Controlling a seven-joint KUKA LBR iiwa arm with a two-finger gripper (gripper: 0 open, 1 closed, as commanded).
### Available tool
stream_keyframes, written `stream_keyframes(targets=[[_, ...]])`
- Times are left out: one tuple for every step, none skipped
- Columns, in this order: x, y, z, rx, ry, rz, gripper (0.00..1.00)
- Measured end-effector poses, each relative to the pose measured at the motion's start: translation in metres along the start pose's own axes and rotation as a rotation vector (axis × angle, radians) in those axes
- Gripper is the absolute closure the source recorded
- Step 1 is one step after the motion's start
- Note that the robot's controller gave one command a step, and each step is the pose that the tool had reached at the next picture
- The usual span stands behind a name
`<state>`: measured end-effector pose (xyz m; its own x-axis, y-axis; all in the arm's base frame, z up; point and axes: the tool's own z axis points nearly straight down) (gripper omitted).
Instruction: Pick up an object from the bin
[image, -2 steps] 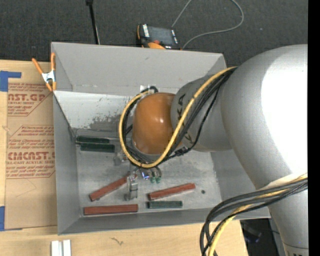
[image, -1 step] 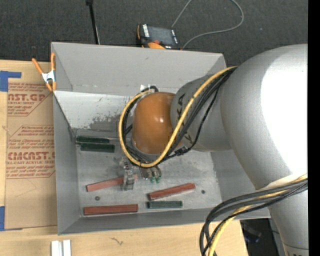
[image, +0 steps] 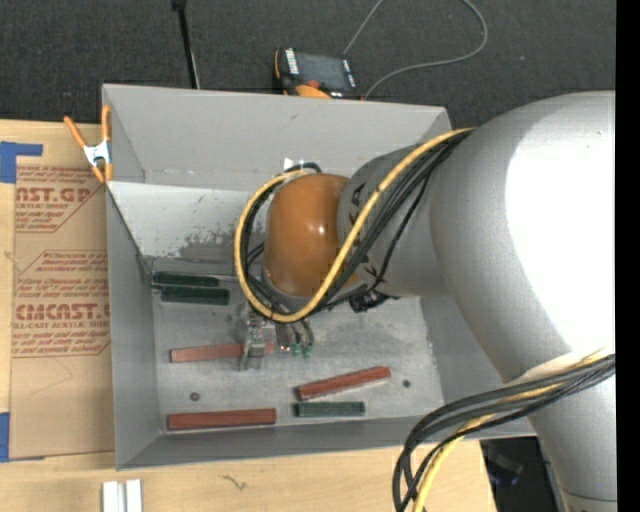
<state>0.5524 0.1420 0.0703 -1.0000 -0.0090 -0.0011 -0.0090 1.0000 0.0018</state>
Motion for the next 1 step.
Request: stream_keyframes(targets=[[0.0220, -0.0067, -0.1595, 0.000, -0.008, -0.012, 1.00]])
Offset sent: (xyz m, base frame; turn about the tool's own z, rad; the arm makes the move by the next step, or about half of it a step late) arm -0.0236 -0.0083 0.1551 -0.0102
